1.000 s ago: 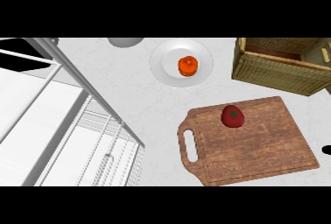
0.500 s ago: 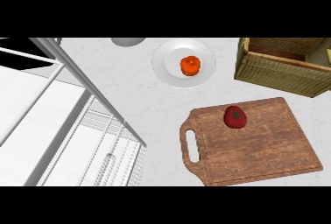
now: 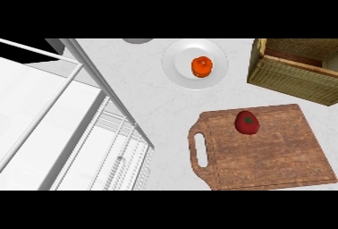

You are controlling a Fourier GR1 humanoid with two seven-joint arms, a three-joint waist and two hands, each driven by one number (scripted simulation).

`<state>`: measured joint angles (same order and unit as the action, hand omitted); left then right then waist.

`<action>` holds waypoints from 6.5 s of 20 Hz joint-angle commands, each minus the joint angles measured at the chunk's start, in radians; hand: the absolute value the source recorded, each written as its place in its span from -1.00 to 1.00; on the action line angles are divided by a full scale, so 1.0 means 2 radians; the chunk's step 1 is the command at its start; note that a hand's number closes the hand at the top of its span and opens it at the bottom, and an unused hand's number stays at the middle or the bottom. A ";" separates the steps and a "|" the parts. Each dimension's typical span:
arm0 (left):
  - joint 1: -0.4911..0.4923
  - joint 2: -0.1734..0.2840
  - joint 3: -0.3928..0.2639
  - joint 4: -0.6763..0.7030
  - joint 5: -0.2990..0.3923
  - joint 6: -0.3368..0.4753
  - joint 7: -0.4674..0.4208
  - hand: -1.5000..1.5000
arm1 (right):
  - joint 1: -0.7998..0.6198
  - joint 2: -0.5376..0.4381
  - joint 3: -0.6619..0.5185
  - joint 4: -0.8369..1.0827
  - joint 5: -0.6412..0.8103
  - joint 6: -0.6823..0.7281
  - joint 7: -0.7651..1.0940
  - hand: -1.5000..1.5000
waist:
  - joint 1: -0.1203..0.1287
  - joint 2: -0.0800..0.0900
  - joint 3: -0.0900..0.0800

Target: Pick the tomato from the cutting board and place it in the basket

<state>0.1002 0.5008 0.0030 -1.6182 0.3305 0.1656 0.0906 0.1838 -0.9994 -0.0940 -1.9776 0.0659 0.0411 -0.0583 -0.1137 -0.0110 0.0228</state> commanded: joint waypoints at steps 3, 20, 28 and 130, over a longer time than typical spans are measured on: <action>0.046 -0.041 -0.071 0.061 -0.004 -0.005 0.070 0.00 | 0.036 0.026 0.010 -0.027 0.032 -0.028 0.027 -1.00 | 0.026 0.007 -0.012; 0.004 -0.061 -0.083 0.107 -0.029 -0.007 0.066 0.00 | 0.061 0.074 0.066 -0.027 0.121 -0.068 0.053 -1.00 | 0.051 0.010 -0.011; 0.010 -0.069 -0.093 0.099 -0.035 -0.015 0.066 0.00 | 0.051 0.116 0.101 0.000 0.165 -0.101 0.056 -1.00 | 0.062 0.011 -0.011; 0.012 -0.096 -0.062 0.072 -0.084 -0.036 0.093 0.00 | -0.643 0.223 -0.162 0.388 0.381 -0.024 0.479 1.00 | 0.065 0.015 -0.010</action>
<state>0.0158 0.3454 -0.0669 -1.6037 0.1524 0.1025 0.1707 -1.1287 -0.5544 -0.3726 -1.2421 0.8520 0.0445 0.9335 0.0173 0.0007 0.0233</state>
